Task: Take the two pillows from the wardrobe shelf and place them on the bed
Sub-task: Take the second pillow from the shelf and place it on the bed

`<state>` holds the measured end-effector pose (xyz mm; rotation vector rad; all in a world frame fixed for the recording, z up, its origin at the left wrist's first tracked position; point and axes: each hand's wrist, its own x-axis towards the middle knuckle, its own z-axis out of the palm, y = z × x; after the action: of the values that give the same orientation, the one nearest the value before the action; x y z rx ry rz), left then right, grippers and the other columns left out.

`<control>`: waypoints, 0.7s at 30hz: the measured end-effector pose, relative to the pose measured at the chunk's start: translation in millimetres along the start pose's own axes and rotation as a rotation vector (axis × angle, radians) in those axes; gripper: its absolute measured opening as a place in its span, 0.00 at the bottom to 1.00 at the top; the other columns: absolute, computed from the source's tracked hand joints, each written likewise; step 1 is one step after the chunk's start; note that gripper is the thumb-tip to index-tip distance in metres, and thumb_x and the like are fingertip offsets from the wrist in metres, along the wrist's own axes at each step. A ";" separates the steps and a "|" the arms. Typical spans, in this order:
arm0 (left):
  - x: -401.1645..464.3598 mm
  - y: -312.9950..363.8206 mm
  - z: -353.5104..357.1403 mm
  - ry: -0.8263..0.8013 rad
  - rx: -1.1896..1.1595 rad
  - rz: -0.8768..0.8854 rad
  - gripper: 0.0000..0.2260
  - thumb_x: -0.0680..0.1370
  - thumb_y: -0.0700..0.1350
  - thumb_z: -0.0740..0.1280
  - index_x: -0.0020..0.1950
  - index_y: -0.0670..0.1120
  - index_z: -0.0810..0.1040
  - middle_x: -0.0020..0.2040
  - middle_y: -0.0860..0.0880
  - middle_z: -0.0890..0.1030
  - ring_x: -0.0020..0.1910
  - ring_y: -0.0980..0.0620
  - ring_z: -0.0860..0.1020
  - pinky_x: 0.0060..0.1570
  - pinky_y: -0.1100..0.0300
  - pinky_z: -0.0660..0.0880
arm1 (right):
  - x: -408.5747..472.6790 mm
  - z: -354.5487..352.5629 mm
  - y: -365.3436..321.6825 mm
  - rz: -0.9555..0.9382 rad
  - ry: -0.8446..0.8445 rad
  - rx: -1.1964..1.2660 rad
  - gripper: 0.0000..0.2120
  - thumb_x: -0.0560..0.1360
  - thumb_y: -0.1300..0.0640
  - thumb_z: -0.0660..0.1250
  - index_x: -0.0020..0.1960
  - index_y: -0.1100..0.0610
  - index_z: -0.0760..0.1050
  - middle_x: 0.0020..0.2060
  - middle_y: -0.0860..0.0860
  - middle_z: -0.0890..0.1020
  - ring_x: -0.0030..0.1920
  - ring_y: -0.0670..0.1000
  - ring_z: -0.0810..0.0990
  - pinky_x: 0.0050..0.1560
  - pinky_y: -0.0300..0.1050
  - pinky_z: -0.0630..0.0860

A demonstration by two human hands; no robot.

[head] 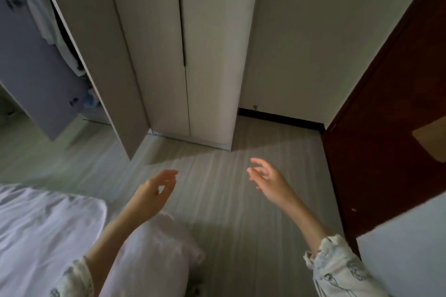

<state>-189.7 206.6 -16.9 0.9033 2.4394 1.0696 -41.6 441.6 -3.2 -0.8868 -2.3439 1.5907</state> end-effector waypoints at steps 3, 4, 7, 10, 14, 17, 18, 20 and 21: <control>79.0 -3.1 -18.1 0.105 0.028 0.004 0.15 0.79 0.42 0.60 0.65 0.43 0.73 0.59 0.44 0.79 0.57 0.50 0.77 0.57 0.60 0.71 | 83.5 1.5 -13.4 -0.045 -0.028 0.006 0.17 0.78 0.55 0.62 0.65 0.55 0.70 0.54 0.55 0.80 0.54 0.53 0.79 0.53 0.45 0.72; 103.7 -5.6 -24.3 0.144 0.026 -0.004 0.15 0.79 0.41 0.61 0.65 0.43 0.73 0.59 0.44 0.79 0.57 0.49 0.77 0.56 0.59 0.70 | 110.2 3.7 -19.2 -0.061 -0.039 0.005 0.17 0.78 0.55 0.62 0.65 0.55 0.70 0.53 0.54 0.79 0.53 0.51 0.79 0.52 0.44 0.72; 169.4 -18.3 -39.2 0.226 -0.002 -0.042 0.14 0.78 0.41 0.62 0.63 0.43 0.75 0.57 0.45 0.80 0.56 0.47 0.78 0.54 0.59 0.70 | 191.3 13.8 -40.8 -0.105 -0.102 -0.018 0.17 0.78 0.55 0.62 0.65 0.56 0.69 0.51 0.53 0.79 0.52 0.50 0.78 0.48 0.39 0.72; 219.9 -32.5 -58.9 0.294 -0.046 -0.104 0.12 0.78 0.41 0.62 0.61 0.45 0.76 0.53 0.47 0.81 0.53 0.50 0.78 0.51 0.59 0.70 | 266.2 24.6 -72.4 -0.118 -0.153 -0.031 0.16 0.77 0.56 0.63 0.64 0.58 0.70 0.51 0.55 0.79 0.53 0.53 0.79 0.51 0.46 0.73; 274.2 -47.4 -89.2 0.374 -0.051 -0.201 0.12 0.78 0.42 0.62 0.62 0.45 0.75 0.50 0.49 0.80 0.53 0.50 0.77 0.52 0.59 0.70 | 348.9 42.1 -110.9 -0.187 -0.225 -0.020 0.15 0.77 0.53 0.63 0.63 0.53 0.71 0.51 0.52 0.80 0.54 0.52 0.79 0.57 0.50 0.74; 302.5 -58.4 -110.5 0.394 -0.034 -0.247 0.13 0.79 0.42 0.61 0.62 0.44 0.75 0.55 0.45 0.80 0.54 0.48 0.78 0.55 0.56 0.72 | 398.8 68.3 -130.9 -0.203 -0.318 0.001 0.16 0.78 0.53 0.62 0.64 0.54 0.71 0.53 0.52 0.80 0.53 0.51 0.79 0.55 0.47 0.73; 309.8 -63.8 -117.9 0.411 -0.031 -0.269 0.13 0.79 0.41 0.61 0.63 0.43 0.75 0.55 0.44 0.81 0.55 0.47 0.78 0.56 0.56 0.72 | 414.6 79.9 -136.5 -0.206 -0.358 0.000 0.16 0.78 0.54 0.62 0.65 0.55 0.70 0.53 0.52 0.80 0.53 0.51 0.79 0.55 0.46 0.73; 321.7 -76.6 -133.2 0.451 -0.028 -0.322 0.13 0.79 0.40 0.61 0.63 0.43 0.74 0.56 0.44 0.80 0.56 0.48 0.78 0.56 0.58 0.71 | 443.8 106.1 -148.1 -0.214 -0.437 -0.002 0.16 0.78 0.54 0.61 0.65 0.55 0.70 0.53 0.53 0.80 0.53 0.51 0.79 0.55 0.47 0.73; 327.3 -84.2 -141.3 0.477 -0.028 -0.350 0.13 0.79 0.40 0.61 0.63 0.43 0.74 0.56 0.44 0.80 0.55 0.49 0.77 0.55 0.58 0.71 | 457.8 120.7 -154.3 -0.220 -0.477 0.001 0.16 0.78 0.55 0.61 0.65 0.55 0.70 0.52 0.53 0.80 0.52 0.51 0.79 0.55 0.47 0.73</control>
<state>-542.3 304.6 0.3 0.2017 2.8034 1.2900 -524.2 564.1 1.1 -0.2462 -2.6249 1.8640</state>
